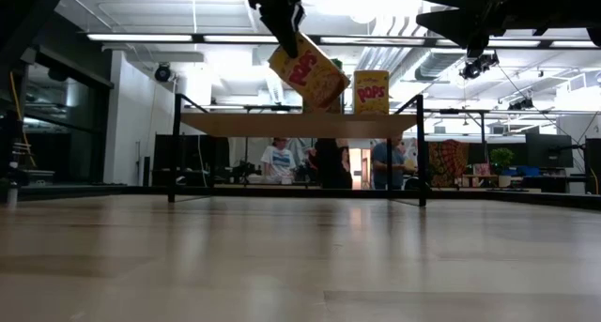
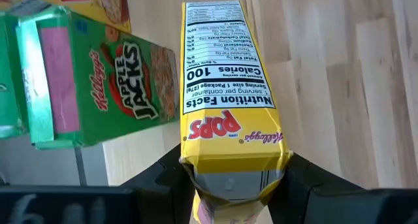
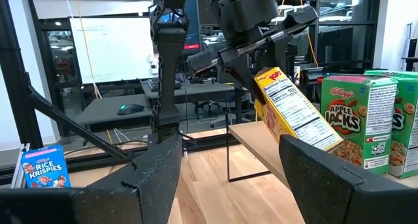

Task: Stack cereal on shelf
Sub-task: Put the yellow cereal box on the shelf aligned with the other yellow cereal box

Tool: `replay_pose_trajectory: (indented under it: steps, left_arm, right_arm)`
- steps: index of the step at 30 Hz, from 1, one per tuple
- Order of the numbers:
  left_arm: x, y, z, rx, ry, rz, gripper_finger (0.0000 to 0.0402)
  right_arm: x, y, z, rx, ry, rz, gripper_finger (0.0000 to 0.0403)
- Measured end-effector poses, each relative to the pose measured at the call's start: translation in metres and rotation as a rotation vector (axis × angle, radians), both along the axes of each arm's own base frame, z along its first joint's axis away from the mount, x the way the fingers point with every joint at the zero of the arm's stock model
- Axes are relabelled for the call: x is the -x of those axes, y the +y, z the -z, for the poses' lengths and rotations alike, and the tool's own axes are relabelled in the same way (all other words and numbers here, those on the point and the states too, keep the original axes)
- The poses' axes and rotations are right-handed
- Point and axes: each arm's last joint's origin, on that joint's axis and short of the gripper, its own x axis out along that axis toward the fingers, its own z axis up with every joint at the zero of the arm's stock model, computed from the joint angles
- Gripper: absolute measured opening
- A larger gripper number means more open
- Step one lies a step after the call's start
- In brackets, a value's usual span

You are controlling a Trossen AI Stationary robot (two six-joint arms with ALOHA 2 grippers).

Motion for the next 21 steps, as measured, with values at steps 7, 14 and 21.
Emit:
replay_pose_trajectory:
  steps: [7, 14, 21]
  left_arm:
    - [0.010, -0.004, -0.004, -0.068, 0.074, -0.017, 0.0138]
    - [0.034, -0.011, -0.037, -0.084, 0.040, -0.165, 0.0138]
    - [0.039, -0.010, -0.045, 0.104, -0.085, -0.336, 0.0138]
  right_arm:
    - [0.000, 0.000, 0.003, 0.008, 0.027, 0.000, 0.0251]
    - [-0.001, 0.000, 0.003, 0.007, 0.026, 0.000, 0.0251]
    - [-0.001, 0.000, 0.003, -0.020, 0.019, -0.004, 0.0251]
